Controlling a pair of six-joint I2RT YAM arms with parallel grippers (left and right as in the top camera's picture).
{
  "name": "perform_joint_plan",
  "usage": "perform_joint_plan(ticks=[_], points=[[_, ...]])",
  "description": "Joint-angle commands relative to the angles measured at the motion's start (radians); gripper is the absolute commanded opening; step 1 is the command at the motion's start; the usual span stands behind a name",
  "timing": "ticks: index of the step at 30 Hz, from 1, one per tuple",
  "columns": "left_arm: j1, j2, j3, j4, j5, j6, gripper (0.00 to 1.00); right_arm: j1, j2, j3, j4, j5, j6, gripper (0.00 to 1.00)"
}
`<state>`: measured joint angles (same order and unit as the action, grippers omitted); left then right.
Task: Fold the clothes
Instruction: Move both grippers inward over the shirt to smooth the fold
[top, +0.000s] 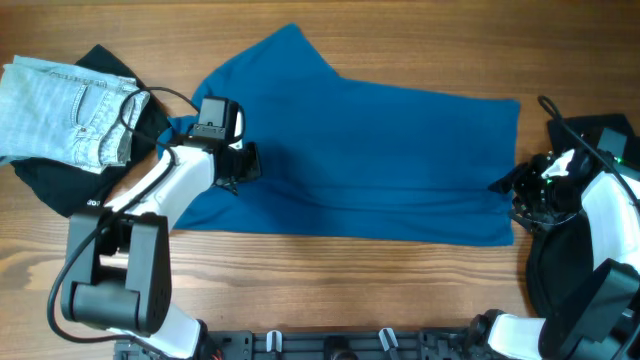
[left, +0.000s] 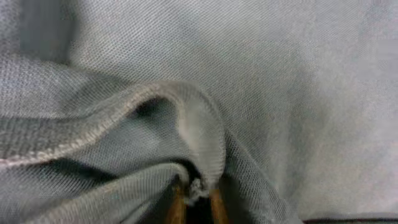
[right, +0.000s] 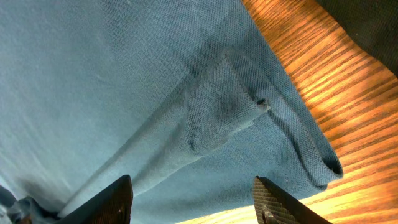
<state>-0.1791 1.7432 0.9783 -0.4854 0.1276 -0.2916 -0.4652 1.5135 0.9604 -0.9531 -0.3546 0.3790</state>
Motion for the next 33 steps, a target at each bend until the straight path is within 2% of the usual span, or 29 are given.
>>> perform_joint_plan(ticks=[1, 9, 10, 11, 14, 17, 20, 23, 25, 27, 29, 31, 32, 33], points=[[-0.007, 0.007, -0.010, 0.031, -0.005, -0.002, 0.04, 0.000, -0.018, 0.020, 0.002, 0.017, -0.021, 0.62], [-0.006, 0.002, -0.010, 0.177, -0.031, -0.008, 0.04, 0.000, -0.018, 0.020, 0.002, 0.017, -0.039, 0.62], [-0.006, 0.002, -0.010, 0.180, -0.036, -0.008, 0.08, 0.000, -0.018, 0.020, 0.002, 0.017, -0.039, 0.63], [-0.006, 0.001, -0.010, 0.180, -0.036, -0.008, 0.18, 0.000, -0.018, 0.020, 0.000, 0.017, -0.040, 0.63], [-0.007, -0.027, -0.008, 0.175, 0.010, -0.009, 0.18, 0.000, -0.018, 0.019, 0.000, 0.018, -0.047, 0.63], [-0.007, -0.133, -0.008, 0.174, 0.113, -0.008, 0.19, 0.000, -0.018, 0.019, 0.008, 0.017, -0.047, 0.63], [-0.010, -0.251, -0.008, 0.074, 0.126, 0.001, 0.15, 0.005, -0.018, 0.014, 0.013, -0.063, -0.165, 0.58], [-0.021, -0.247, -0.012, -0.068, 0.127, 0.061, 0.13, 0.030, -0.018, -0.018, 0.017, -0.066, -0.166, 0.51], [-0.041, -0.214, -0.018, -0.130, 0.127, 0.087, 0.17, 0.063, -0.014, -0.058, 0.048, -0.065, -0.143, 0.49], [-0.063, -0.170, -0.031, -0.111, 0.127, 0.087, 0.24, 0.085, -0.014, -0.092, 0.074, -0.065, -0.082, 0.33], [-0.077, -0.135, -0.032, -0.096, 0.153, 0.087, 0.25, 0.107, -0.014, -0.124, 0.083, -0.065, 0.013, 0.16], [-0.094, -0.099, -0.032, -0.095, 0.224, 0.087, 0.13, 0.126, -0.014, -0.156, 0.081, -0.061, 0.050, 0.06], [-0.105, -0.079, -0.032, -0.098, 0.240, 0.087, 0.05, 0.133, -0.014, -0.175, 0.081, -0.060, 0.066, 0.04], [-0.112, -0.069, -0.032, -0.101, 0.240, 0.087, 0.04, 0.137, -0.014, -0.190, 0.084, -0.058, 0.077, 0.04]])
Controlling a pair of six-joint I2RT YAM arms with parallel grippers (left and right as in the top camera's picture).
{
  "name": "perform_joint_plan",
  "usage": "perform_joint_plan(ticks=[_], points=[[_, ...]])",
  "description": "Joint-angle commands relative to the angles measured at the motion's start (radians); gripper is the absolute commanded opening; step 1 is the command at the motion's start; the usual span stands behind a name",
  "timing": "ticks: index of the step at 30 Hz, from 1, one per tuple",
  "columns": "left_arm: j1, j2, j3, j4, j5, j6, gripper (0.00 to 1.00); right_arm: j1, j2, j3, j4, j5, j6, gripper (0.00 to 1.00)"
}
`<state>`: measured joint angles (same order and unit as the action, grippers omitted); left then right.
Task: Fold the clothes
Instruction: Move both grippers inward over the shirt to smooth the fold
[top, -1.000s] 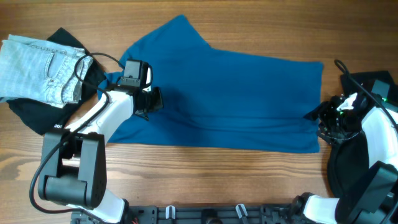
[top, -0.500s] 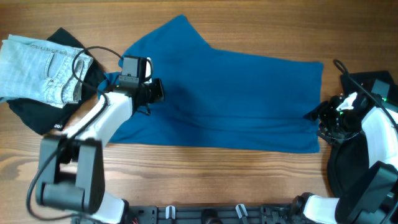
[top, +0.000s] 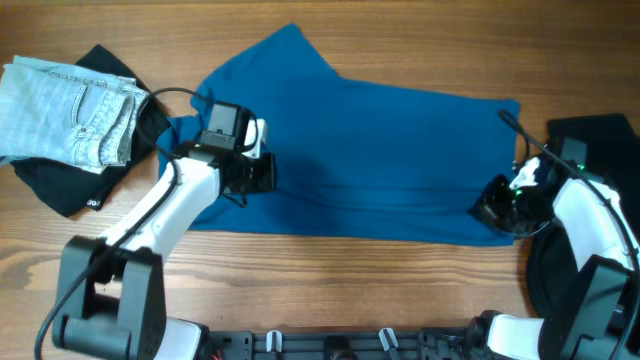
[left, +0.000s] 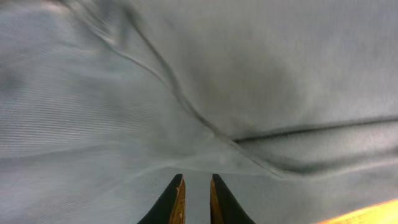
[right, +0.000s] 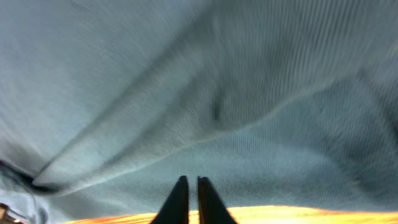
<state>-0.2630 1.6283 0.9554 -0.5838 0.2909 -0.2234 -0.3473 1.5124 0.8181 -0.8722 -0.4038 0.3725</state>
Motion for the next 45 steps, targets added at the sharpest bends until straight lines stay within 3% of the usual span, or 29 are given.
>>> perform_joint_plan(ticks=[1, 7, 15, 18, 23, 26, 28, 29, 30, 32, 33, 34, 36, 39, 41, 45], points=[[-0.035, 0.058, -0.009, -0.006, 0.076, 0.018, 0.04, 0.023, -0.013, -0.072, 0.024, -0.008, 0.096, 0.05], [-0.063, 0.087, -0.010, -0.005, 0.075, 0.037, 0.04, 0.023, -0.013, -0.207, 0.221, -0.024, 0.215, 0.04], [-0.063, 0.088, -0.010, -0.008, 0.057, 0.037, 0.05, 0.023, -0.013, -0.208, 0.686, -0.309, 0.222, 0.08], [-0.063, 0.088, -0.009, -0.012, 0.057, 0.037, 0.16, 0.023, -0.013, -0.206, 0.608, -0.310, 0.193, 0.10], [-0.063, 0.088, -0.010, -0.017, 0.057, 0.037, 0.18, 0.023, -0.013, -0.206, 0.411, -0.164, 0.062, 0.21], [-0.064, 0.088, -0.010, -0.029, 0.057, 0.037, 0.18, 0.023, -0.015, -0.195, 0.425, -0.266, -0.066, 0.22], [-0.071, 0.088, -0.010, -0.031, 0.058, 0.037, 0.07, 0.023, -0.016, -0.185, 0.406, -0.355, -0.130, 0.17], [-0.077, 0.088, -0.010, -0.030, 0.058, 0.037, 0.04, 0.023, -0.016, -0.185, 0.387, -0.354, -0.132, 0.10], [-0.087, 0.088, -0.010, -0.030, 0.069, 0.037, 0.04, 0.023, -0.016, -0.185, 0.352, -0.349, -0.137, 0.05], [-0.103, 0.088, -0.010, -0.029, 0.104, 0.037, 0.04, 0.023, -0.016, -0.185, 0.300, -0.321, -0.133, 0.06], [-0.112, 0.088, -0.010, -0.026, 0.106, 0.037, 0.05, 0.023, -0.016, -0.185, 0.280, -0.298, -0.132, 0.25], [-0.119, 0.088, -0.009, -0.023, 0.105, 0.037, 0.11, 0.023, -0.016, -0.185, 0.267, -0.263, -0.116, 0.35], [-0.121, 0.088, -0.010, -0.009, 0.106, 0.036, 0.13, 0.023, -0.015, -0.185, 0.266, -0.183, -0.051, 0.35], [-0.121, 0.088, -0.009, 0.026, 0.106, 0.035, 0.14, 0.023, -0.014, -0.185, 0.311, -0.096, 0.032, 0.31], [-0.121, 0.088, -0.009, 0.055, 0.106, 0.033, 0.20, 0.023, -0.013, -0.185, 0.391, -0.093, 0.067, 0.27], [-0.121, 0.088, -0.009, 0.060, 0.105, 0.033, 0.21, 0.023, -0.013, -0.185, 0.446, -0.106, 0.118, 0.06]])
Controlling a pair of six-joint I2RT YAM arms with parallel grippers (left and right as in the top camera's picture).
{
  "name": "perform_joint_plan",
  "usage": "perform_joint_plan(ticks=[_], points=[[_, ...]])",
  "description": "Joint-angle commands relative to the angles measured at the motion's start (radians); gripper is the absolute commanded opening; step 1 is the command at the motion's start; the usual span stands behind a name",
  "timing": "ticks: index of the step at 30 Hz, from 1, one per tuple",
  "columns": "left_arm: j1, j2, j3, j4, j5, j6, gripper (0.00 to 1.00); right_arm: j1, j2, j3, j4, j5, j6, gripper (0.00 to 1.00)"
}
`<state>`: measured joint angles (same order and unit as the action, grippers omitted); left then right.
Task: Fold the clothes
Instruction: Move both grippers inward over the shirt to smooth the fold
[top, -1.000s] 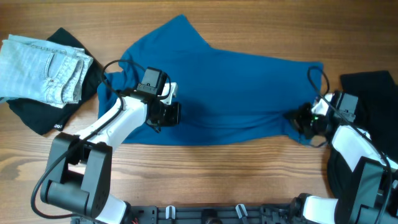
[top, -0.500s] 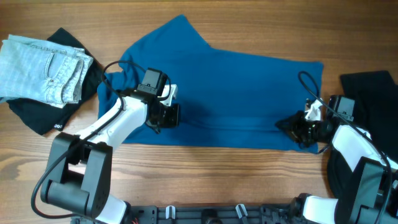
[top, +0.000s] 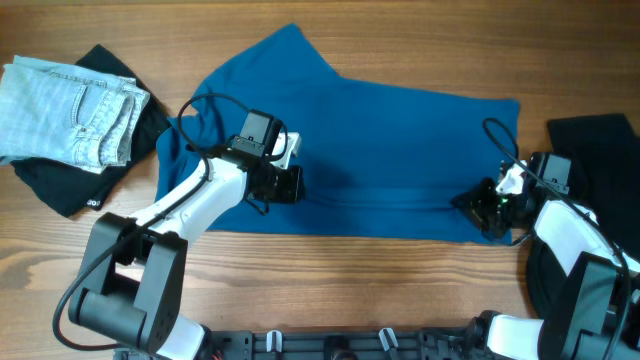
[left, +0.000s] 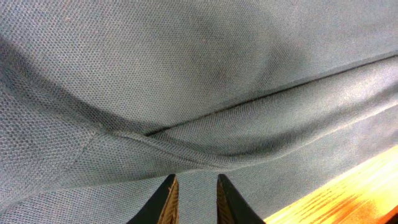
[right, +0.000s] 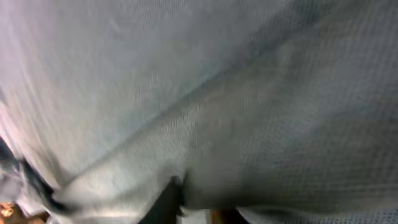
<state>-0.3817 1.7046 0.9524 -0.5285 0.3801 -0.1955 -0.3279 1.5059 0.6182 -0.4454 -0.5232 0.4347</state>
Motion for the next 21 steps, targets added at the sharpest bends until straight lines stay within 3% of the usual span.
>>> perform_joint_plan(ticks=[1, 7, 10, 12, 13, 14, 19, 21], points=[[-0.003, 0.011, -0.006, 0.005, 0.016, 0.005, 0.21, 0.003, -0.007, 0.015, 0.039, -0.005, 0.058, 0.04], [-0.003, 0.011, -0.006, 0.006, 0.016, 0.005, 0.21, 0.003, -0.007, 0.015, 0.152, -0.092, 0.154, 0.04], [-0.003, 0.011, -0.006, 0.009, 0.016, 0.005, 0.25, 0.003, -0.007, 0.015, 0.317, -0.091, 0.172, 0.05], [-0.003, 0.011, -0.006, 0.008, 0.016, 0.005, 0.30, 0.003, -0.007, 0.015, 0.345, -0.091, 0.171, 0.41], [-0.003, 0.011, -0.006, 0.008, 0.016, 0.005, 0.31, 0.003, -0.007, 0.015, 0.339, -0.092, 0.171, 0.54], [-0.003, 0.011, -0.006, 0.005, 0.016, 0.005, 0.32, 0.003, -0.007, 0.015, 0.315, -0.092, 0.168, 0.61], [-0.003, 0.011, -0.006, 0.001, 0.012, 0.006, 0.37, -0.003, -0.007, 0.015, 0.228, -0.092, 0.086, 0.66], [-0.003, 0.012, -0.006, 0.002, -0.014, 0.009, 0.38, -0.018, -0.008, 0.016, 0.212, -0.113, 0.055, 0.58]])
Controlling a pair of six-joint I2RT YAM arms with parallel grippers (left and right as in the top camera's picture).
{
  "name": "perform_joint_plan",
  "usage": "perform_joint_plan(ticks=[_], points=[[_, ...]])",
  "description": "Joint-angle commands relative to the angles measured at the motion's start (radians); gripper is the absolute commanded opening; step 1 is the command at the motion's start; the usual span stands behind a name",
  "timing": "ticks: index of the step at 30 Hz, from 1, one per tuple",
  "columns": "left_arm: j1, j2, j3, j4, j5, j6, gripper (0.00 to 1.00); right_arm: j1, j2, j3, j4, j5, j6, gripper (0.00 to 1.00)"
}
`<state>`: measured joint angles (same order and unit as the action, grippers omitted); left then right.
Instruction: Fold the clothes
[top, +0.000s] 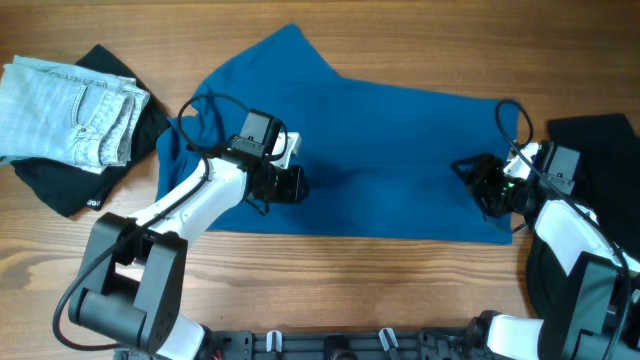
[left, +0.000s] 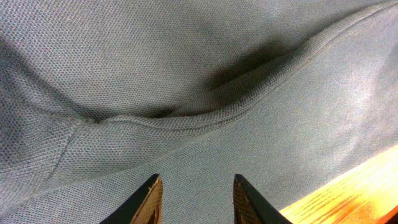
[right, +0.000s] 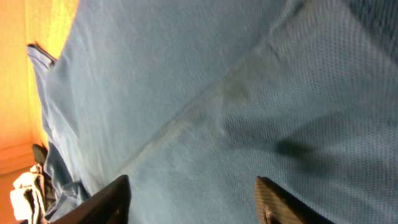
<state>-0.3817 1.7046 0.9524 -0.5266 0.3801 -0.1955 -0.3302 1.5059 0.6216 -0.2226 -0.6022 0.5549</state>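
A blue shirt (top: 390, 150) lies spread across the wooden table, its lower edge running straight near the front. My left gripper (top: 292, 185) rests on the shirt's lower left part, open. In the left wrist view the left gripper (left: 196, 193) is open over the cloth, with a raised fold (left: 205, 115) just beyond the fingertips. My right gripper (top: 478, 186) sits over the shirt's right end, open. In the right wrist view the right gripper (right: 193, 199) is wide open above flat blue cloth (right: 217, 93), holding nothing.
Folded light jeans (top: 70, 110) lie on a black garment (top: 75, 185) at the far left. Another black garment (top: 590, 140) lies at the right edge by the right arm. Bare wood (top: 330, 280) runs along the front.
Both grippers have opened and let go of the cloth. The left one stays in the same place. The right one now sits slightly farther back on the shirt.
First the left gripper was shut on cloth at the shirt's left edge and the right was open at the right edge. Then both were shut and farther inward, then farther in still. Now both are open on the shirt.
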Motion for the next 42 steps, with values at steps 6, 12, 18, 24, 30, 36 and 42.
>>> perform_joint_plan(ticks=[6, 12, 18, 24, 30, 36, 42], points=[[0.033, 0.011, -0.006, -0.036, -0.393, -0.195, 0.13, -0.120, -0.045, 0.142, -0.222, 0.006, -0.232, 0.55], [0.294, 0.011, -0.006, -0.078, -0.313, -0.246, 0.32, -0.173, -0.040, 0.283, -0.534, 0.240, -0.278, 0.55], [0.429, 0.011, -0.006, -0.126, -0.235, -0.169, 0.50, -0.172, 0.019, 0.148, -0.685, 0.314, -0.256, 0.61], [0.444, 0.011, -0.006, -0.152, -0.243, -0.117, 0.42, -0.172, 0.033, 0.012, -0.536, 0.206, -0.270, 0.36], [0.444, 0.011, -0.006, -0.160, -0.270, -0.117, 0.34, -0.172, 0.032, 0.110, -0.746, 0.569, -0.028, 0.04], [0.444, 0.010, -0.006, -0.164, -0.271, -0.117, 0.36, -0.173, 0.032, 0.222, -0.830, 0.587, -0.030, 0.59], [0.441, -0.075, 0.141, -0.294, -0.186, -0.018, 0.45, -0.174, 0.029, 0.479, -0.896, 0.475, -0.098, 0.63]])
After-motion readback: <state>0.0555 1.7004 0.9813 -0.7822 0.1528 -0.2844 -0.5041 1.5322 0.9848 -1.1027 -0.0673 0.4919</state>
